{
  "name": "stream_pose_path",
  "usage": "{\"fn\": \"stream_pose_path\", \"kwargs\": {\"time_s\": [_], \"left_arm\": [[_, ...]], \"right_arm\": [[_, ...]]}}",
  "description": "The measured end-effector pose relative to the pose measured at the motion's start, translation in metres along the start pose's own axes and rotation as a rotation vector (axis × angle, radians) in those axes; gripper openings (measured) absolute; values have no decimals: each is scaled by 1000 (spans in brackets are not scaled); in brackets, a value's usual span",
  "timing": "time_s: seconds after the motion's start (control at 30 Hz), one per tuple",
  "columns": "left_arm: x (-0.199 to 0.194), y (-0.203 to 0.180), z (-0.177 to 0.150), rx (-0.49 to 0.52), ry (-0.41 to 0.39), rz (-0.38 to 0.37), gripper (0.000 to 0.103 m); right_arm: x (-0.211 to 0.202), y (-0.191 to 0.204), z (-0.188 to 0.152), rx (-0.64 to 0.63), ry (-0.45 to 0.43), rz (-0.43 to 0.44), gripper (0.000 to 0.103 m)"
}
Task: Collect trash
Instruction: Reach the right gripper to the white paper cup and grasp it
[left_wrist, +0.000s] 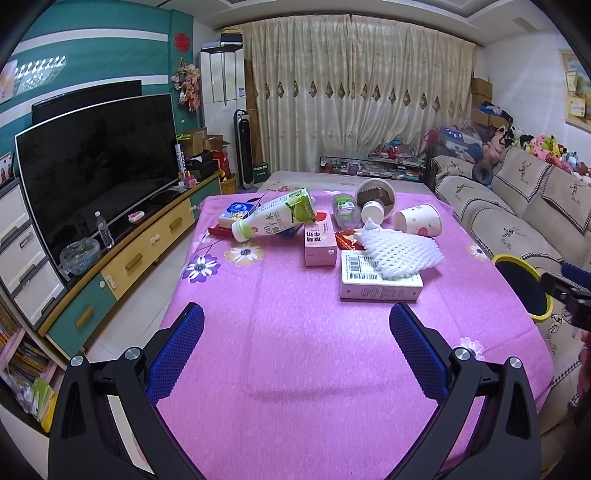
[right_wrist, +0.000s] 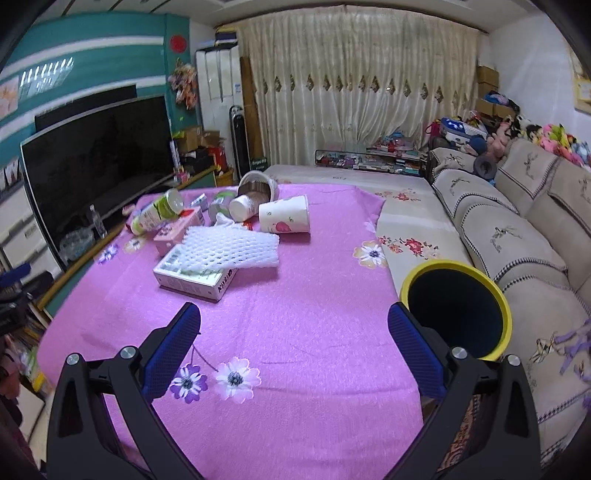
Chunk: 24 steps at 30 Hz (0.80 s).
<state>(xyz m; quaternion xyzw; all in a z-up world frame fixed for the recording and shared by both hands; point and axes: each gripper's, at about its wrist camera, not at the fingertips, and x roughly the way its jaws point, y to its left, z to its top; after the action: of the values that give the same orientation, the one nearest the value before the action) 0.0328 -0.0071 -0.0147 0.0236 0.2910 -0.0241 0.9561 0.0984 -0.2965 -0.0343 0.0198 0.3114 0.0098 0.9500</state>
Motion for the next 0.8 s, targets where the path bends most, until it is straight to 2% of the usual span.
{"fn": "stream_pose_path", "kwargs": {"time_s": [0.13, 0.33, 0.53, 0.8], "left_arm": [[8, -2, 5, 1, -5, -16, 99], [33, -4, 12, 3, 23, -40, 99], [59, 2, 19, 1, 49, -47, 99], [92, 11, 24, -15, 84, -52, 99]], "right_arm": [[30, 5, 17, -39, 22, 16, 97], [98, 8, 62, -40, 59, 59, 97], [176, 16, 96, -81, 114, 35, 97], [245, 15, 116, -124, 181, -16, 97]]}}
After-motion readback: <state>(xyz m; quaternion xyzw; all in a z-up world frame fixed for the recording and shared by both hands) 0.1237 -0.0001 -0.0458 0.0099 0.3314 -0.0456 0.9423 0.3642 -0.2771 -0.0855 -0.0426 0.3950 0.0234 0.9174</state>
